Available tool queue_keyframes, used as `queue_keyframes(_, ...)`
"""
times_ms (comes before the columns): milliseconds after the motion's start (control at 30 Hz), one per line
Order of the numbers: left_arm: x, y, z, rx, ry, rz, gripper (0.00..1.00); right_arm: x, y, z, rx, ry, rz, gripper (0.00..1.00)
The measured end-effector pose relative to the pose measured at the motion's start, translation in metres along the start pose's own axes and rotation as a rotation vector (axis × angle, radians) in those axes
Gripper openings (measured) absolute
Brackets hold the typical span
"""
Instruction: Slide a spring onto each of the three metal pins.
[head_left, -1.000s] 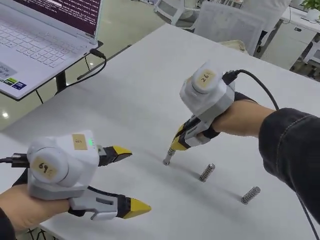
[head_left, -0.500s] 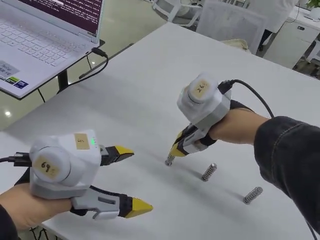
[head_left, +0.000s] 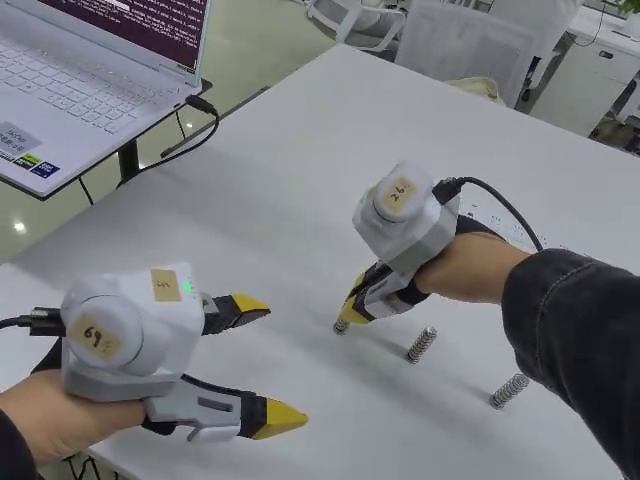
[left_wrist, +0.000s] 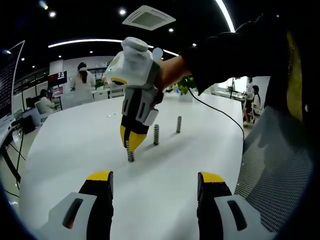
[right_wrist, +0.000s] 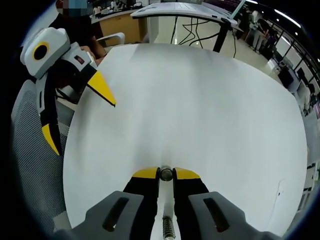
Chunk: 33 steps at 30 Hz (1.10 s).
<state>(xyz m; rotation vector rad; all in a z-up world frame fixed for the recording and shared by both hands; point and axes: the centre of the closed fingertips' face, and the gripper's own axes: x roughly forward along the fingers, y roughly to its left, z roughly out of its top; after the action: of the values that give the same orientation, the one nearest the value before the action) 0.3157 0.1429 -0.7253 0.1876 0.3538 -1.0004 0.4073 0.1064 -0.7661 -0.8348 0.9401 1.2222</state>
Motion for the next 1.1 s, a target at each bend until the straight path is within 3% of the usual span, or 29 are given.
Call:
queue_keyframes(533, 0.0009, -0.0001, 0.0008, 0.000, -0.001, -0.002, 0.64, 0.0000, 0.0012, 0.0010, -0.005, -0.011, 0.005, 0.09)
queue_keyframes(733, 0.0014, -0.0006, 0.0003, 0.001, 0.000, -0.006, 0.65, -0.0012, 0.0019, 0.0007, -0.001, -0.018, 0.008, 0.14)
queue_keyframes(1100, 0.0025, -0.0004, 0.0015, 0.003, 0.002, -0.007, 0.65, -0.0066, 0.0005, -0.0002, 0.023, -0.061, -0.003, 0.36)
